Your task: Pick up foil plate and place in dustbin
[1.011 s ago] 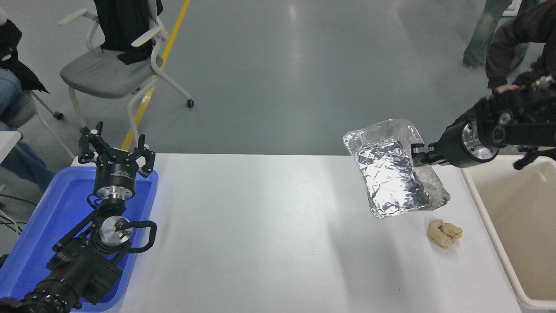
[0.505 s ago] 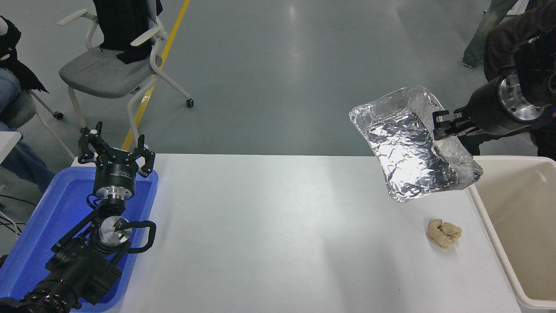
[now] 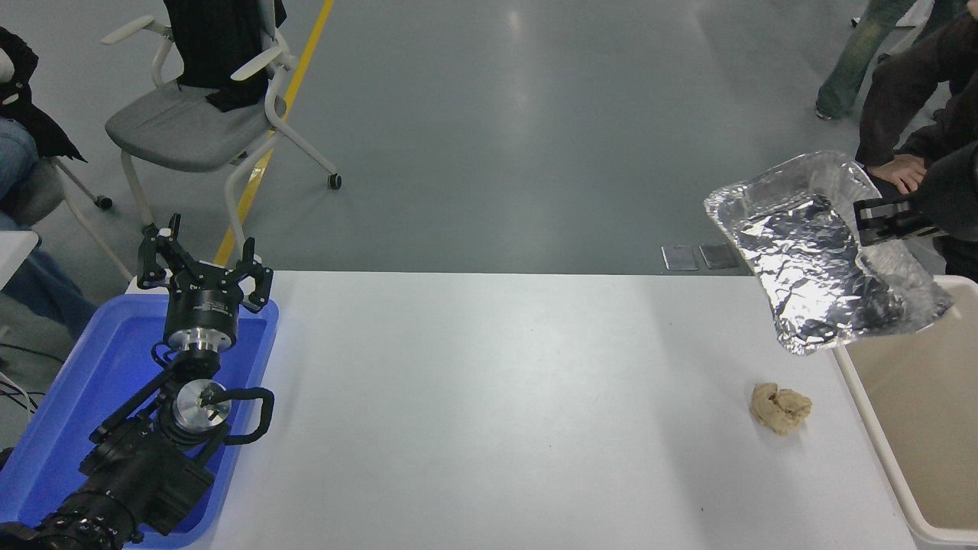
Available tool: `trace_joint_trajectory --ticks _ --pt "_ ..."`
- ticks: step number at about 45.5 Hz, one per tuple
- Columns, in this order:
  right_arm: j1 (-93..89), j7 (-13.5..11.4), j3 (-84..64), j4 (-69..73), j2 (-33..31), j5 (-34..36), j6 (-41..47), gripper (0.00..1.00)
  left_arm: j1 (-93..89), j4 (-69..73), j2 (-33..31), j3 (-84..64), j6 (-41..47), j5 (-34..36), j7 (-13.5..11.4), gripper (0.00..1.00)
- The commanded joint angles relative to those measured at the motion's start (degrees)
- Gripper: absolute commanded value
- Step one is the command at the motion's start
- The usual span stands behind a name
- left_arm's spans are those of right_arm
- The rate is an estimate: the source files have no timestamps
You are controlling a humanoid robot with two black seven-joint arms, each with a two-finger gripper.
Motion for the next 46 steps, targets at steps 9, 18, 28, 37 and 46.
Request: trace_joint_trajectory --ticks 9,18,28,37,46 --pt "-27.43 1.38 16.85 -22.44 -12.6 -16.45 -0.32 0.0 -0.07 0.09 -0.14 0.0 0.0 -0.08 -0.09 0.99" --pt "-44.48 1.38 26.18 -32.98 -11.38 -19.0 -7.96 0.0 -0.07 0.09 -0.14 0.0 0.0 -0.08 -0.09 0.99" --pt "-59.42 1.82 27.32 -44.58 -4.88 -18.13 -19.04 0.0 -0.07 0.09 -0.14 0.0 0.0 -0.08 -0.09 0.99" --pt "-70.58 1.82 32.77 -52.67 2.07 -12.16 -22.38 0.0 -0.07 0.09 -0.14 0.0 0.0 -0.08 -0.09 0.99" --pt "-77.1 1.82 32.86 -58.12 8.22 -9.51 -25.02 0.0 -0.07 0.09 -0.14 0.0 0.0 -0.08 -0.09 0.99"
